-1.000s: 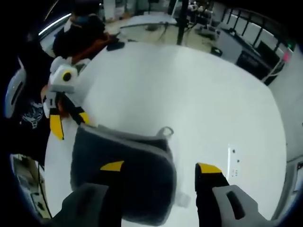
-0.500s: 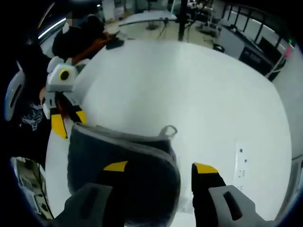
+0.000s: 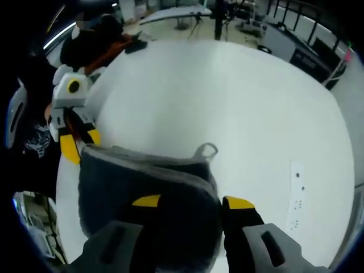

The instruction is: Open the folded towel by lifting each exposed corner and separating the folded layers until the towel lies flat within the target outline without major curled edges

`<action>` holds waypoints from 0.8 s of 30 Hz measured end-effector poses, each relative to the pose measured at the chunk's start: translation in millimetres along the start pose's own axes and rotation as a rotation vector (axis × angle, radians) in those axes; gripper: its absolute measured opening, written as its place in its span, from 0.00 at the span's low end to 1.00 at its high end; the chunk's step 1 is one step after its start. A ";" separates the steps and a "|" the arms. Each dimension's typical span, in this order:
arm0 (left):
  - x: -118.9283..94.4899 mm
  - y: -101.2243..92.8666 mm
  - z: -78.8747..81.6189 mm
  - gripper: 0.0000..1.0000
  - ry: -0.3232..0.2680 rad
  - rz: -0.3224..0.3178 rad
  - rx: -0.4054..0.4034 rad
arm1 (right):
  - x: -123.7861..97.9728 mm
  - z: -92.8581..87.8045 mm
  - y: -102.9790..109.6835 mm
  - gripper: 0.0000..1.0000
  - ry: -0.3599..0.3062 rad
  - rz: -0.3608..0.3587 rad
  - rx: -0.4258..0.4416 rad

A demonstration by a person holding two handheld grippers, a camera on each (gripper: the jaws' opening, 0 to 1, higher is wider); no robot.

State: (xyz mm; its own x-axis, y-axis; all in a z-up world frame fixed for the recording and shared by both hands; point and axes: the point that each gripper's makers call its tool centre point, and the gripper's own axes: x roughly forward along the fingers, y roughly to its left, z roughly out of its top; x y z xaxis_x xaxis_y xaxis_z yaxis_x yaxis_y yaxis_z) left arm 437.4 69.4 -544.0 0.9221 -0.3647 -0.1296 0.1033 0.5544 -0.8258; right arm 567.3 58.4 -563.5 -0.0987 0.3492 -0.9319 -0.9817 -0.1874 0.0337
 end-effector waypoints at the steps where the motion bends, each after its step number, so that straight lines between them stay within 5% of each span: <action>1: 0.0 -0.3 0.4 0.18 -0.002 -0.002 -0.001 | 0.1 0.0 0.4 0.39 0.002 -0.001 -0.002; 18: -0.6 -1.0 1.4 0.11 0.003 -0.013 0.012 | -0.6 4.2 5.1 0.35 0.016 0.010 -0.012; 24: -0.1 -0.9 1.7 0.10 0.002 -0.014 0.014 | -11.9 26.5 4.3 0.37 -0.048 0.004 0.026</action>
State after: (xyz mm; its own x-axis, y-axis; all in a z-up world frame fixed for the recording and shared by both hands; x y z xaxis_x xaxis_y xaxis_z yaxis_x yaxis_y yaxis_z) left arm 437.9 70.2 -542.4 0.9195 -0.3746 -0.1191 0.1216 0.5593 -0.8200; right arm 560.0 77.8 -542.6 -0.1097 0.3924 -0.9132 -0.9851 -0.1651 0.0474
